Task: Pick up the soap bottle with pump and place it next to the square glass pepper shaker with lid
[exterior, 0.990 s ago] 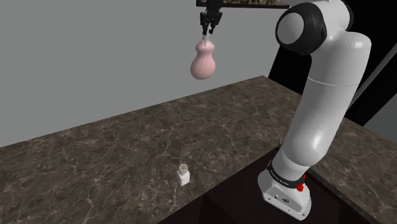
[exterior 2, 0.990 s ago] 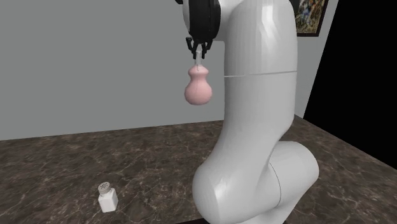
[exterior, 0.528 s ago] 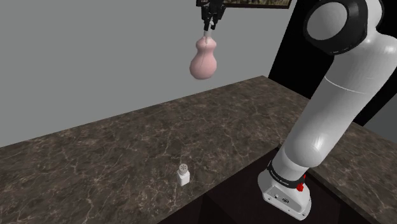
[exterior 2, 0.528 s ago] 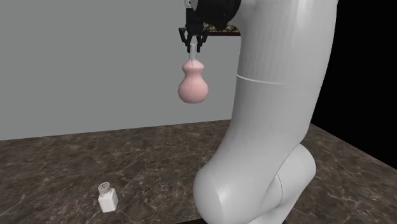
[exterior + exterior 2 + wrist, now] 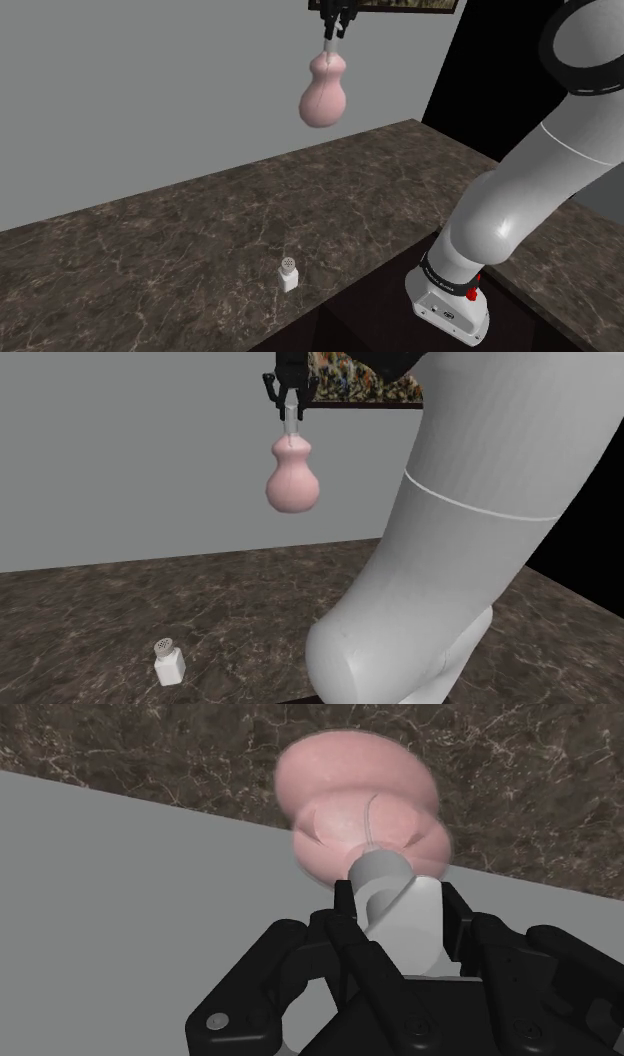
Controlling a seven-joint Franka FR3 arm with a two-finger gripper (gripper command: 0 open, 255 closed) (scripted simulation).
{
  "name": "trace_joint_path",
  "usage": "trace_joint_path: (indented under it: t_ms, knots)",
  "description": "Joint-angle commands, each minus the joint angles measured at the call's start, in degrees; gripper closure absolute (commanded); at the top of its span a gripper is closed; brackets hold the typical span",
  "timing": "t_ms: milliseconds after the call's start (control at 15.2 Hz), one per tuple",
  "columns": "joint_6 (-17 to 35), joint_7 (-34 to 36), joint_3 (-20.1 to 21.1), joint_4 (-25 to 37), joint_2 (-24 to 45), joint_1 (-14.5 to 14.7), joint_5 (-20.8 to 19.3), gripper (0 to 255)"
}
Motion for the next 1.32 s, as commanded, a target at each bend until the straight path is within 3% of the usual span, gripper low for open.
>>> trace_joint_path:
  t_ms: [0, 660, 1254]
  knots:
    - [-2.1, 2.3, 1.5, -0.6, -2.7, 0.8, -0.5, 255]
    - [-12.1, 12.5, 9.3, 0.8, -10.9, 3.8, -0.4, 255]
    - [-22.7, 22.9, 17.5, 9.4, -12.6, 5.9, 1.3, 255]
